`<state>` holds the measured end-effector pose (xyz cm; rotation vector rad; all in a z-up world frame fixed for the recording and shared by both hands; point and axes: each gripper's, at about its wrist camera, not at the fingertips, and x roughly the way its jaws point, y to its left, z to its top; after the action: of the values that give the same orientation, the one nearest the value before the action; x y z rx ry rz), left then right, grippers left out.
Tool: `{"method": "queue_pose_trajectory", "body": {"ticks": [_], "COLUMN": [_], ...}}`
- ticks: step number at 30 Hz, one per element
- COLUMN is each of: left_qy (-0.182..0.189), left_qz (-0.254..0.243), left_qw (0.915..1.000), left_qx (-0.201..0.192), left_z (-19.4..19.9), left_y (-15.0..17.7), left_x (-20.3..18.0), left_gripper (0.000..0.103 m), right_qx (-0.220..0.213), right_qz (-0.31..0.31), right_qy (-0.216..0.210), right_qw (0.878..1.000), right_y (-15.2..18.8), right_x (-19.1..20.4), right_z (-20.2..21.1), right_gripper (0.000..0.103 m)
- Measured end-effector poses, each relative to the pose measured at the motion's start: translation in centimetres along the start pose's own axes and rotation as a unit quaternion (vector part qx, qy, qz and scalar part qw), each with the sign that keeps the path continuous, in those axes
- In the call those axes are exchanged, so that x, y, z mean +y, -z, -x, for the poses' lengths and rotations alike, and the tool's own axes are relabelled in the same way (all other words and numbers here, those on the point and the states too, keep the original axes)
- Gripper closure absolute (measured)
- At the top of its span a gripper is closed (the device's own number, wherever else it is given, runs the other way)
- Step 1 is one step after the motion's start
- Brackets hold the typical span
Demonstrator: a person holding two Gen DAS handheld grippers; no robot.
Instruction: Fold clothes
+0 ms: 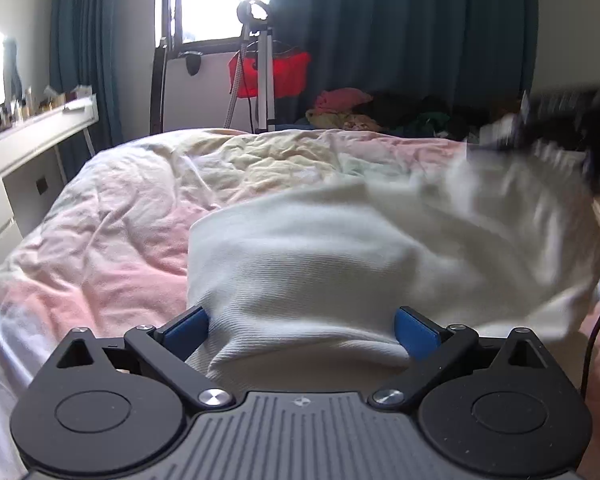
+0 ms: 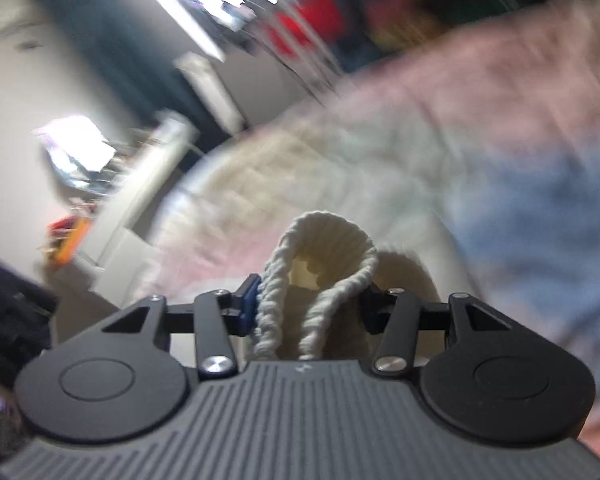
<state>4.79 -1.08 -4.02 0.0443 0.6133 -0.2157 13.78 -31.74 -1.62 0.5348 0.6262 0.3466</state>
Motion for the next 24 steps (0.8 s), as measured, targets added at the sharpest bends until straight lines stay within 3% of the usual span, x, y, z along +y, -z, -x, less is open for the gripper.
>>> {"method": "queue_pose_trajectory", "body": {"ticks": [3,6,9,11,13,16,17,20,24], "left_qy": [0.014,0.017,0.013,0.008,0.007,0.012,0.016,0.027,0.031], "left_qz": [0.022,0.022,0.010,0.004,0.005,0.026,0.036,0.069,0.081], "left_qw": [0.9996,0.9996,0.9998,0.9999,0.9999,0.9995,0.9991,0.9970,0.9958], "left_qx": [0.000,0.003,0.010,0.011,0.011,0.014,0.015,0.022,0.029], "left_z": [0.2,0.3,0.3,0.2,0.3,0.3,0.4,0.5,0.6], "left_y": [0.1,0.2,0.3,0.4,0.4,0.4,0.3,0.1,0.0], "left_x": [1.0,1.0,0.6,0.2,0.3,0.9,1.2,2.0,2.3], "left_gripper": [0.003,0.003,0.003,0.003,0.003,0.003,0.003,0.003,0.003], "right_qx": [-0.058,-0.063,0.002,0.046,0.049,0.049,0.044,0.044,0.065], "right_qz": [0.034,0.048,0.017,-0.018,-0.049,-0.065,-0.053,-0.044,-0.082], "right_qy": [-0.038,-0.008,0.066,0.090,0.073,0.086,0.084,0.060,0.086], "right_qw": [0.997,0.997,0.998,0.995,0.995,0.993,0.994,0.996,0.991], "right_y": [-1.6,-2.3,-1.1,0.0,0.3,-0.6,-0.7,-0.3,1.9], "right_x": [2.5,1.5,-3.1,-6.4,-7.9,-7.0,-6.5,-5.6,-6.6], "right_z": [2.0,1.9,-1.4,-3.3,-3.4,-2.0,-1.2,1.4,4.2], "right_gripper": [0.052,0.052,0.052,0.049,0.047,0.024,0.022,0.023,0.022]}}
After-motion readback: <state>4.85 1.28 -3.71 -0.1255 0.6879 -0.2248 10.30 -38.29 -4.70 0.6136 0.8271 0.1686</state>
